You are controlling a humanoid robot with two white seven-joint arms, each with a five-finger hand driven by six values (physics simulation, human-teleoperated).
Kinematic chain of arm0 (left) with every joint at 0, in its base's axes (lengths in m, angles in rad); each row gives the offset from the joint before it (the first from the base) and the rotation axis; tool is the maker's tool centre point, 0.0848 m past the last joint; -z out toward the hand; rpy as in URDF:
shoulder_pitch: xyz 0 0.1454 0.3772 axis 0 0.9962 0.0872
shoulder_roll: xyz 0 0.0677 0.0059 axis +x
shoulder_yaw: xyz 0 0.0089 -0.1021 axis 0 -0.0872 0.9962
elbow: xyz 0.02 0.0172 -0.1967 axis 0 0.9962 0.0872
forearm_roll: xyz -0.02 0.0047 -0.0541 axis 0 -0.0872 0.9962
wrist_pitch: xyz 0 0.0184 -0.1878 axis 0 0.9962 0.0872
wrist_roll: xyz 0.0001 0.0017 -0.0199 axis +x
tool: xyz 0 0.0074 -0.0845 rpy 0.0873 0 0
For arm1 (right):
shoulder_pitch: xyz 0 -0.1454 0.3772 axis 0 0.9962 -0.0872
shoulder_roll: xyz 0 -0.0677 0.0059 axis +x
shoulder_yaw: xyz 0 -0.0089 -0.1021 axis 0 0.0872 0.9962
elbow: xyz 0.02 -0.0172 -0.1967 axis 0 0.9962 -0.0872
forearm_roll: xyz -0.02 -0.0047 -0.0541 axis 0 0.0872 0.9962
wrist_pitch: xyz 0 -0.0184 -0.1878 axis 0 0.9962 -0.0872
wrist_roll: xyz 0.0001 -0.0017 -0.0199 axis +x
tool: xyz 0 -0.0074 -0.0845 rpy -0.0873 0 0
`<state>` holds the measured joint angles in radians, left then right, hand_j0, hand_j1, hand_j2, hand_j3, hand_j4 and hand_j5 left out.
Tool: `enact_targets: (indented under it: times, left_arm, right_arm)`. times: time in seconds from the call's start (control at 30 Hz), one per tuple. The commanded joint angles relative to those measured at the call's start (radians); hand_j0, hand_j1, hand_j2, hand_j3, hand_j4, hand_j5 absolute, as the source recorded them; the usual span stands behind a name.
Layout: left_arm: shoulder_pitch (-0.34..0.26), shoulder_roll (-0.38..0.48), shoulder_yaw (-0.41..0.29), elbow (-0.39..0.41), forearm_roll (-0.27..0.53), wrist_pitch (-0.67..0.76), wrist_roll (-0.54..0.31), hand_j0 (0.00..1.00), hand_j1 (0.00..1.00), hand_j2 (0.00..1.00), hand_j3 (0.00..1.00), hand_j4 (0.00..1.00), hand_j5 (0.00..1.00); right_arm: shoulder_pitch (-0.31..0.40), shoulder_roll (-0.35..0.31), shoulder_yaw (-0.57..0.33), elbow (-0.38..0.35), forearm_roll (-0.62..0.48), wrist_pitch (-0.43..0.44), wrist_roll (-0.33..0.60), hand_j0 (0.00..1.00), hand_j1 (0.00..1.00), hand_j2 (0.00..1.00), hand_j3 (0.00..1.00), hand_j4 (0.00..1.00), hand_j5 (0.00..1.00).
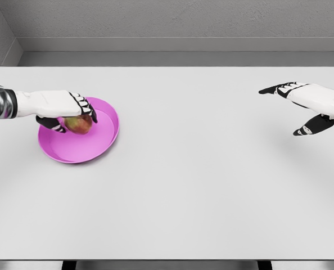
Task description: Put the apple on the plate with both arms
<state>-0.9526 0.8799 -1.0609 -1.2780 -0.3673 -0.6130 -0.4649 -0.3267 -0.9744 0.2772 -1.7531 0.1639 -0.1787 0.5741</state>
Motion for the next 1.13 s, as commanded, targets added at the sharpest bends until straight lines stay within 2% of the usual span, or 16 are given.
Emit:
enact_targets:
  times: [0.0, 0.13, 0.2, 0.37, 0.43, 0.5, 0.6, 0.7, 0.8, 1.1]
  left_arm:
    - [-0.002, 0.002, 0.001, -0.003, -0.001, 0.002, 0.000, 1.00, 1.00, 1.00, 1.00, 1.00, 1.00]
    - [-0.002, 0.007, 0.004, -0.004, 0.016, 0.002, 0.003, 1.00, 1.00, 1.00, 1.00, 1.00, 1.00]
    - [-0.002, 0.028, 0.025, -0.001, 0.091, 0.002, 0.006, 1.00, 1.00, 1.00, 1.00, 1.00, 1.00]
    - [0.000, 0.040, 0.075, 0.008, 0.139, 0.002, 0.008, 1.00, 1.00, 1.00, 1.00, 1.00, 1.00]
    - [0.002, 0.044, 0.084, 0.055, 0.191, 0.002, 0.008, 1.00, 1.00, 1.00, 1.00, 1.00, 1.00]
    - [0.032, 0.062, 0.114, 0.071, 0.245, 0.002, 0.006, 1.00, 1.00, 1.00, 1.00, 1.00, 1.00]
    - [0.104, 0.091, 0.188, 0.069, 0.251, 0.002, 0.005, 1.00, 1.00, 1.00, 1.00, 1.00, 1.00]
    - [0.124, 0.105, 0.211, 0.072, 0.248, 0.002, 0.005, 1.00, 1.00, 1.00, 1.00, 1.00, 1.00]
    - [0.192, 0.119, 0.283, 0.091, 0.251, 0.002, 0.006, 1.00, 1.00, 1.00, 1.00, 1.00, 1.00]
    - [0.193, 0.122, 0.289, 0.092, 0.248, 0.002, 0.005, 1.00, 1.00, 1.00, 1.00, 1.00, 1.00]
  right_arm:
    - [0.000, -0.001, 0.000, 0.000, -0.003, 0.001, 0.000, 1.00, 1.00, 1.00, 1.00, 1.00, 1.00]
    - [0.000, -0.001, 0.000, 0.000, -0.003, 0.001, 0.000, 1.00, 1.00, 1.00, 1.00, 1.00, 1.00]
    - [0.000, -0.001, -0.001, 0.000, -0.003, 0.001, 0.000, 1.00, 1.00, 1.00, 1.00, 1.00, 1.00]
    - [0.000, -0.001, -0.001, 0.000, -0.003, 0.001, 0.000, 1.00, 1.00, 1.00, 1.00, 1.00, 1.00]
    - [0.000, -0.001, -0.001, 0.000, -0.003, 0.001, 0.000, 1.00, 1.00, 1.00, 1.00, 1.00, 1.00]
    - [0.000, -0.001, -0.001, 0.000, -0.003, 0.001, 0.000, 1.00, 1.00, 1.00, 1.00, 1.00, 1.00]
    - [0.000, -0.003, -0.001, 0.000, -0.003, 0.001, 0.000, 1.00, 1.00, 1.00, 1.00, 1.00, 1.00]
    - [0.000, -0.003, -0.001, 0.000, -0.003, 0.001, 0.000, 1.00, 1.00, 1.00, 1.00, 1.00, 1.00]
    - [0.000, -0.003, -0.001, 0.000, -0.003, 0.001, 0.000, 1.00, 1.00, 1.00, 1.00, 1.00, 1.00]
    - [0.002, -0.003, -0.001, 0.000, -0.003, 0.001, 0.000, 1.00, 1.00, 1.00, 1.00, 1.00, 1.00]
